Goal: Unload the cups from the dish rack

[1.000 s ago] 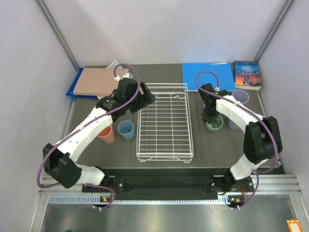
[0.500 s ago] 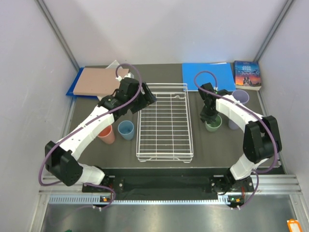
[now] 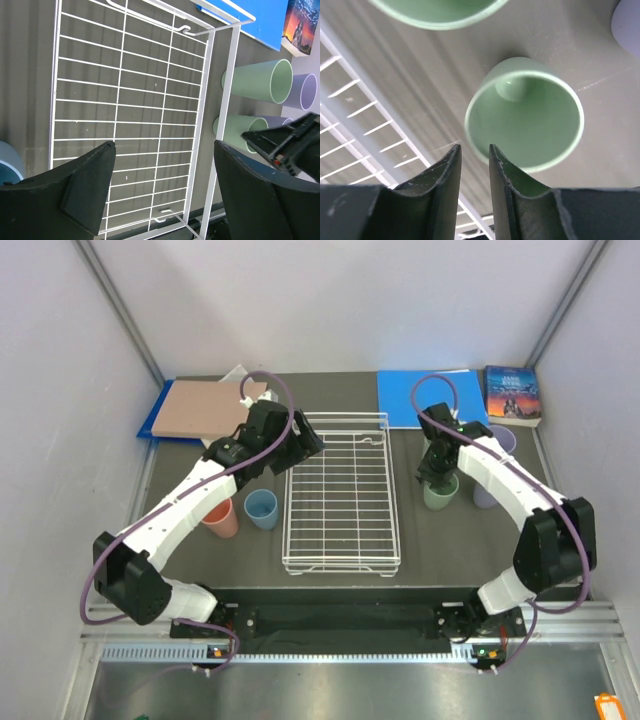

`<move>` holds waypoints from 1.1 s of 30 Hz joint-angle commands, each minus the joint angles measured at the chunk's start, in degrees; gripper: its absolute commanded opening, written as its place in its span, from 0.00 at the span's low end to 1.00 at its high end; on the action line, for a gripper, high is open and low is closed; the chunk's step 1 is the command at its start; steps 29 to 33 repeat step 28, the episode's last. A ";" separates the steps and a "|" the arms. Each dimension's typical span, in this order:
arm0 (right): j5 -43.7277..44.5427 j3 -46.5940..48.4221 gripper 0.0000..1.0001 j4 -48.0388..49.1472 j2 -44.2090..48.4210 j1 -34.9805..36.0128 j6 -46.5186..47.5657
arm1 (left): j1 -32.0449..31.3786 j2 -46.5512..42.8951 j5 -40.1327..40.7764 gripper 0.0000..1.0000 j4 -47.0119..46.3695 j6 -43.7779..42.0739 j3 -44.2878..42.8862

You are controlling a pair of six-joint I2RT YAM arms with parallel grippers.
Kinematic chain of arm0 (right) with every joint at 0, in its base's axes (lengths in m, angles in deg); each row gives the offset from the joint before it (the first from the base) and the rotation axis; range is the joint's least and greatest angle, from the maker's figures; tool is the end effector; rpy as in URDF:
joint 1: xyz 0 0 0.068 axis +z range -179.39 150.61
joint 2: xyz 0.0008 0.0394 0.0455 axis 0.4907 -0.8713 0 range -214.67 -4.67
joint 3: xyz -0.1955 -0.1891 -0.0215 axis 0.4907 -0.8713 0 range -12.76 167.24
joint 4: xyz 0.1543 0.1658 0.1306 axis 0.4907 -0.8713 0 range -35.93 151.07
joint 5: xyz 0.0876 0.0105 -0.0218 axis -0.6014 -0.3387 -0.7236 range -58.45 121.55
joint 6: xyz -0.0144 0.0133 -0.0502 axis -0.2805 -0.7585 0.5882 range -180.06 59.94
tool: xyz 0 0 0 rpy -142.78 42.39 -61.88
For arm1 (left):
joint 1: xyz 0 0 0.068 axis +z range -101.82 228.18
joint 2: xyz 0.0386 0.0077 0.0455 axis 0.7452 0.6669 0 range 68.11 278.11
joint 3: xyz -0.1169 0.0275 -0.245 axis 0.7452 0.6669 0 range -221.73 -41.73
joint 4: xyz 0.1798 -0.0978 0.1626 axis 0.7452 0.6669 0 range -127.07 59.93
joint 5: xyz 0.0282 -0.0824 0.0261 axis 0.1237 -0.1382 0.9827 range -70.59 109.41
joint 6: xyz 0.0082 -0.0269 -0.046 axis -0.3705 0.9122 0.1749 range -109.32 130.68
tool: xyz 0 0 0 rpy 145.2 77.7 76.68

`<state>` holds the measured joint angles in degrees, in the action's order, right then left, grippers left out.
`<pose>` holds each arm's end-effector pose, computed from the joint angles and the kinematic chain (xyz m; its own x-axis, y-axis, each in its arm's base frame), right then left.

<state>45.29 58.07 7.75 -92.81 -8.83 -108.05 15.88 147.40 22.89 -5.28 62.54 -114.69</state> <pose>0.2831 0.0972 0.2593 -0.7898 0.4746 -0.3885 0.4774 0.8734 0.0964 0.2608 -0.1623 0.3380 -0.7099 -0.4800 -0.5154 -0.1060 0.7963 -0.5956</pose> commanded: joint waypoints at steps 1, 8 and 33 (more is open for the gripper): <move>-0.11 5.01 0.29 -2.22 5.87 -0.08 0.70 | -0.05 -0.45 0.12 0.84 -0.33 -1.49 -2.70; -1.78 13.27 0.30 -7.49 12.71 1.06 1.58 | -0.14 -0.36 1.08 0.86 0.81 -2.46 -4.11; 16.67 -10.01 0.99 41.97 41.83 15.82 25.30 | -5.06 -8.18 20.76 0.99 14.60 -20.04 -2.09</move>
